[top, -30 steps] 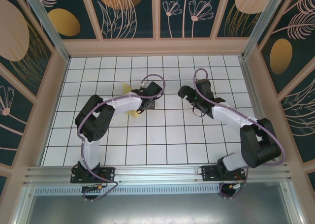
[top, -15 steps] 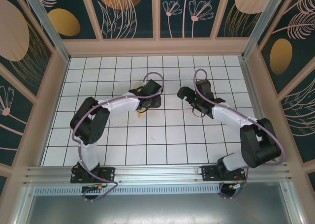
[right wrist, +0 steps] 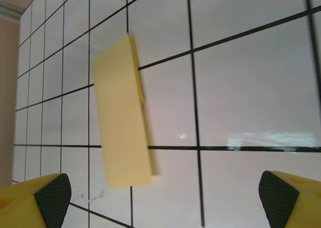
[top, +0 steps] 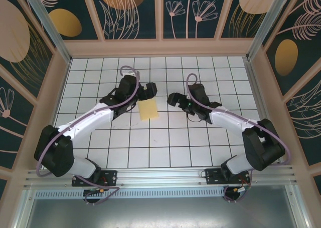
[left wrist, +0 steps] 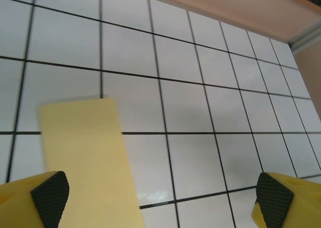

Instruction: Fold a paper plane with a square sheet of paper (pick it up from the middle)

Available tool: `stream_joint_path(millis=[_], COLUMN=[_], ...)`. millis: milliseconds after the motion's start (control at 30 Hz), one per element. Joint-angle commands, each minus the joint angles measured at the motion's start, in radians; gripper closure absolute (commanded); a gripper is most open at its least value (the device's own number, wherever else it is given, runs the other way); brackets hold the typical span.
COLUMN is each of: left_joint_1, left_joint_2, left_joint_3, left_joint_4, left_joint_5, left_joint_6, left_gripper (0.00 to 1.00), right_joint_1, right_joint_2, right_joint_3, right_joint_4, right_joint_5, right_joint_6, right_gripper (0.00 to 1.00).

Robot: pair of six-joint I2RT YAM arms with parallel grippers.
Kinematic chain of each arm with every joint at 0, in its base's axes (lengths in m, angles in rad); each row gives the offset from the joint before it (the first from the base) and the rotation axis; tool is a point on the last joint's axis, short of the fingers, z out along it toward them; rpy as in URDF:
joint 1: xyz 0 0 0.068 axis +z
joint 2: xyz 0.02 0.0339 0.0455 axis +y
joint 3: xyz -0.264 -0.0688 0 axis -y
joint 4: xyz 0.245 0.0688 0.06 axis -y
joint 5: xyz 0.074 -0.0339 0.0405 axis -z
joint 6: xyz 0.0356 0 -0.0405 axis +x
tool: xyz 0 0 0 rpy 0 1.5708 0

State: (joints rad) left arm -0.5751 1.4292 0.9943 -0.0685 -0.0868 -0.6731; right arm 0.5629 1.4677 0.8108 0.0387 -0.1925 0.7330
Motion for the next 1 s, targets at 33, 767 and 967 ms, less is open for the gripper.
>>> stream_joint_path(millis=[33,767,967], left_joint_1=[0.087,0.263,0.279], left_joint_2=[-0.067,0.157,0.155], left_joint_3=[-0.115,-0.206,-0.185], left_joint_4=[0.081,0.319,0.263], left_joint_5=[0.038,0.295,0.284], left_joint_6=[-0.035,-0.186,-0.144], left_gripper=[0.01,0.35,0.35], right_joint_1=[0.063,0.187,0.187], right_joint_2=[0.073,0.470,0.601], right_joint_3=[0.036,0.399,0.532], right_joint_4=[0.110,-0.063,-0.146], right_joint_5=[-0.042,-0.094,-0.152], right_joint_6=[0.091,0.128,0.072], right_gripper=[0.03,0.72,0.76])
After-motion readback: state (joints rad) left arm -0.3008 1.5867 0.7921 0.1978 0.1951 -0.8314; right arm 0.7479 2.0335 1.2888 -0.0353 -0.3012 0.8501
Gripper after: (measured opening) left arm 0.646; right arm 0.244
